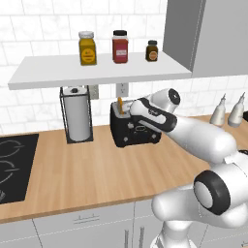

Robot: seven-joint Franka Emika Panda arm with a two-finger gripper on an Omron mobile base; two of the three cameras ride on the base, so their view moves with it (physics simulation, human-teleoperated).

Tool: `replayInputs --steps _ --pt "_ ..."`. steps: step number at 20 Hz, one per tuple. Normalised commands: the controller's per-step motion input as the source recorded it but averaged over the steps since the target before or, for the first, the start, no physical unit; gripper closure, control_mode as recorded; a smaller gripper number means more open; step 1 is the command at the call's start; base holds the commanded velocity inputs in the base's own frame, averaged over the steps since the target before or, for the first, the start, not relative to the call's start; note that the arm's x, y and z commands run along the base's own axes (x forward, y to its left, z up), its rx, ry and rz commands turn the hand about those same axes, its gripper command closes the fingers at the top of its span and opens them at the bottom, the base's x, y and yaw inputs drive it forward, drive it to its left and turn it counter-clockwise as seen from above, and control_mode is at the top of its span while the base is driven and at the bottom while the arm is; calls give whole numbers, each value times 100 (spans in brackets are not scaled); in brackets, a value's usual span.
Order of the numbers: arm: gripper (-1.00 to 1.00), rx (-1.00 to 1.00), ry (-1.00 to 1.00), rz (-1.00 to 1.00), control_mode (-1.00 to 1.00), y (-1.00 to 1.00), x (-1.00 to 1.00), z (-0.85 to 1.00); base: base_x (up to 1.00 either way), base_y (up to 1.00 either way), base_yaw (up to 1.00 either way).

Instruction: Start the toaster. Once the lever pops up, take the bread to the plate on the dining counter.

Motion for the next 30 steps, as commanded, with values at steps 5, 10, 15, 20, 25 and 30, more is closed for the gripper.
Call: replayInputs --steps 5,10,15,20,25,30 --pt "-100 -3 0 2 -100 -6 24 -5 0 0 0" --pt "-100 -5 0 -7 -100 9 11 -1 0 0 0" --pt "-100 -6 -2 -18 -100 7 10 0 0 0 0" --pt "-100 -11 -3 -17 -100 20 38 0 0 0 0" --pt "-100 -11 0 -2 -100 42 13 0 0 0 0" --pt "-100 -8 0 0 -100 41 12 4 0 0 0"
